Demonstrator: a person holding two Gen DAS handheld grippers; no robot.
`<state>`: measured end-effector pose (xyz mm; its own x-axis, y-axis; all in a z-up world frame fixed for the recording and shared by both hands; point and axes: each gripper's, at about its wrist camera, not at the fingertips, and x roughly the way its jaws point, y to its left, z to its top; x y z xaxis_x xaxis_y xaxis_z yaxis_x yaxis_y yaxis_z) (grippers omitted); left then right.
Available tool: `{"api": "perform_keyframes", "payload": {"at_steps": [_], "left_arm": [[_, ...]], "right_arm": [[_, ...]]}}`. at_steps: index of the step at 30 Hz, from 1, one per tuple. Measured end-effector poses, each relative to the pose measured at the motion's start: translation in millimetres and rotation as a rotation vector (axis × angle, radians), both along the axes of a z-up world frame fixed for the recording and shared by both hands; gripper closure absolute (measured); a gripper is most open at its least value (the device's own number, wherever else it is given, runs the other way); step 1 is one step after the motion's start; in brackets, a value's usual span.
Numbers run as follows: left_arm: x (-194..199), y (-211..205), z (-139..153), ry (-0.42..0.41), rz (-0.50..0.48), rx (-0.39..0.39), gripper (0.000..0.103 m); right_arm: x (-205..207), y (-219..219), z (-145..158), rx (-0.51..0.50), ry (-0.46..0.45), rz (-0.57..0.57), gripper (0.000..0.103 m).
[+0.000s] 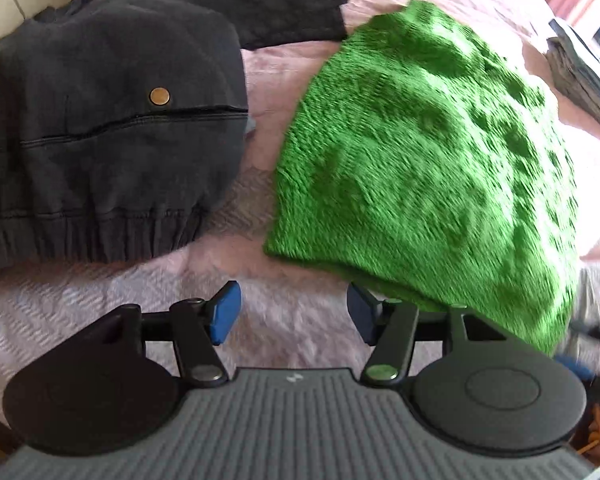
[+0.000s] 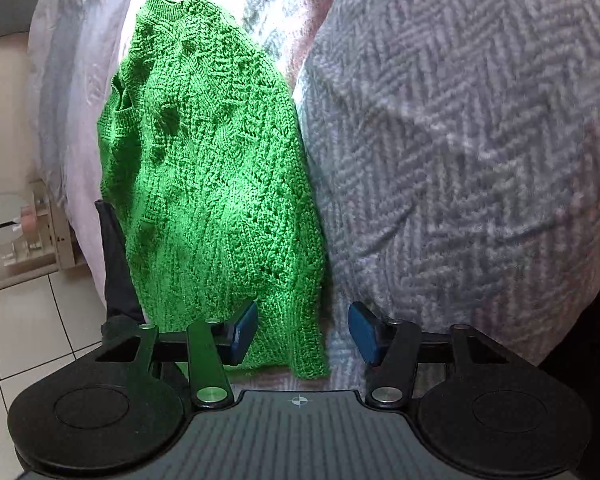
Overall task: Fold clothes
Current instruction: 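Grasp the hem of the green vest with both grippers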
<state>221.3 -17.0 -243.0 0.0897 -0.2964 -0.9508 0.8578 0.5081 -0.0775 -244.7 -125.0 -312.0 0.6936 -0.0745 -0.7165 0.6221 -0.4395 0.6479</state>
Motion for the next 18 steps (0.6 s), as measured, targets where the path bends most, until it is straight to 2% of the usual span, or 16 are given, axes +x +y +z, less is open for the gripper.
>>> {"api": "perform_keyframes", "payload": {"at_steps": [2, 6, 11, 12, 13, 14, 15, 16, 17, 18], "left_arm": [[13, -6, -9, 0.028, 0.036, -0.021, 0.039], [32, -20, -30, 0.081, 0.107, -0.047, 0.038], [53, -39, -63, 0.164, 0.155, -0.041, 0.041], [55, -41, -68, 0.194, 0.171, -0.044, 0.048], [55, -42, -71, 0.224, 0.183, -0.057, 0.055], [54, -43, -71, 0.244, 0.179, -0.065, 0.071], [53, -44, -70, 0.263, 0.173, -0.071, 0.086], [52, -44, -67, 0.266, 0.165, -0.076, 0.093], [50, -43, -61, 0.262, 0.154, -0.085, 0.097], [50, -39, -53, 0.269, 0.156, -0.110, 0.098]], "right_arm": [[0, 3, -2, -0.010, -0.007, -0.019, 0.048], [6, 3, -7, -0.030, -0.021, -0.041, 0.048], [23, -2, -18, -0.038, -0.052, -0.041, 0.048], [25, -4, -18, -0.036, -0.055, -0.033, 0.049], [27, -5, -18, -0.033, -0.059, -0.026, 0.074], [28, -7, -19, -0.031, -0.062, -0.019, 0.091], [30, -9, -18, -0.032, -0.067, -0.013, 0.097], [25, -18, -6, -0.064, -0.082, -0.015, 0.097], [21, -26, 5, -0.096, -0.096, -0.017, 0.097], [16, -34, 17, -0.127, -0.111, -0.018, 0.098]]}}
